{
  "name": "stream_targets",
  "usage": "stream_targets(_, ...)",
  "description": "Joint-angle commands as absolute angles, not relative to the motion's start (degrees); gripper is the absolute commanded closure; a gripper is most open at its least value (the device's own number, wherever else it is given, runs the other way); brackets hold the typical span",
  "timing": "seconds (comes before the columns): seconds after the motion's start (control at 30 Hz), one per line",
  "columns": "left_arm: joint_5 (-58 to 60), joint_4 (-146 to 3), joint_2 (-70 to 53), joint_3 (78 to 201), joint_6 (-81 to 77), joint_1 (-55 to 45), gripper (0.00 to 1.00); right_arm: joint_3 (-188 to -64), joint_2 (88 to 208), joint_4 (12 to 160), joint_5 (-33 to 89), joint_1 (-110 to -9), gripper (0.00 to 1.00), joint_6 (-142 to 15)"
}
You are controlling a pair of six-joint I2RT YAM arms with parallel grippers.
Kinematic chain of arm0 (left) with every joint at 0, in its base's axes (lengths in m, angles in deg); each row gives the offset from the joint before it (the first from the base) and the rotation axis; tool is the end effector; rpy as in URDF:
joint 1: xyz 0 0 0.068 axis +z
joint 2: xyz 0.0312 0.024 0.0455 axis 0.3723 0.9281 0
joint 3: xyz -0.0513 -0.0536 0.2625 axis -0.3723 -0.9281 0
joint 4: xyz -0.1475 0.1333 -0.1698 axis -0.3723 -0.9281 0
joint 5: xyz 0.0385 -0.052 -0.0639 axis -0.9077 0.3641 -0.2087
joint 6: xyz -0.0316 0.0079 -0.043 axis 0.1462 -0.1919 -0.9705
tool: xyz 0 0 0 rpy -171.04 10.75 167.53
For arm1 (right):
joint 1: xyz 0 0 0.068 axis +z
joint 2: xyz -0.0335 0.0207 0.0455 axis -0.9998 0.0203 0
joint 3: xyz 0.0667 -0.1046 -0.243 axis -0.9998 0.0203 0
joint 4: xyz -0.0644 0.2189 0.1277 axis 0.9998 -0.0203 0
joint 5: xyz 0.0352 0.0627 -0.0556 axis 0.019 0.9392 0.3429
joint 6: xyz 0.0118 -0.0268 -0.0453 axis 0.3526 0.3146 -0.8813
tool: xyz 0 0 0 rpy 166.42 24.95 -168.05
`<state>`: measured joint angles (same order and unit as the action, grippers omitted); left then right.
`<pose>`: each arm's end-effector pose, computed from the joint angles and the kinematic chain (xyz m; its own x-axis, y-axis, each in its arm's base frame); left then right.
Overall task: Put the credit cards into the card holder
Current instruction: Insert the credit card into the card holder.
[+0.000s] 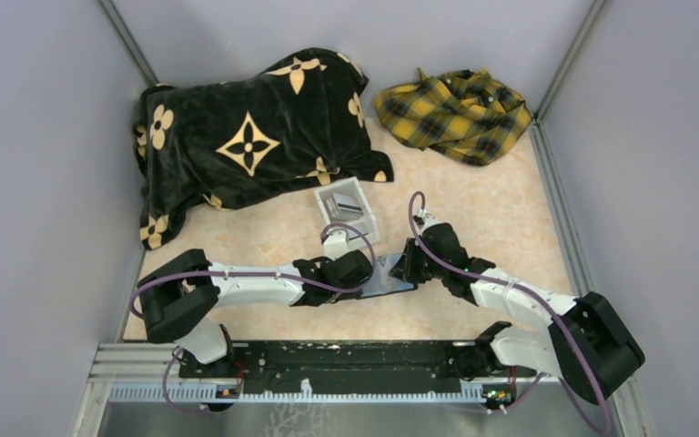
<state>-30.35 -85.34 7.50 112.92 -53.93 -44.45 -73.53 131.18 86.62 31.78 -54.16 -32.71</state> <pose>0.1321 -0.2663 0.1523 -0.8291 -0.1518 -0.5380 0.0372 0.9453 -0.3241 0.1700 0.1263 0.1643 -0.8429 0.1428 -0.5187 -0.2118 0.7982 0.5640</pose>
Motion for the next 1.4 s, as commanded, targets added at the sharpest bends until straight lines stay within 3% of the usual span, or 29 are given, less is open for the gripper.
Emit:
stream_targets(0.0, -29.6, -91.8, 9.9, 110.9, -53.7, -44.9, 0.66, -73.3, 131.8, 90.6, 32.9, -54.9, 1.0, -33.3)
stream_targets(1.37, -29.4, -92.0, 10.7, 110.8, -54.5, -45.5, 0.66, -65.2, 139.6, 103.3, 36.1, -58.6, 1.0, -32.6)
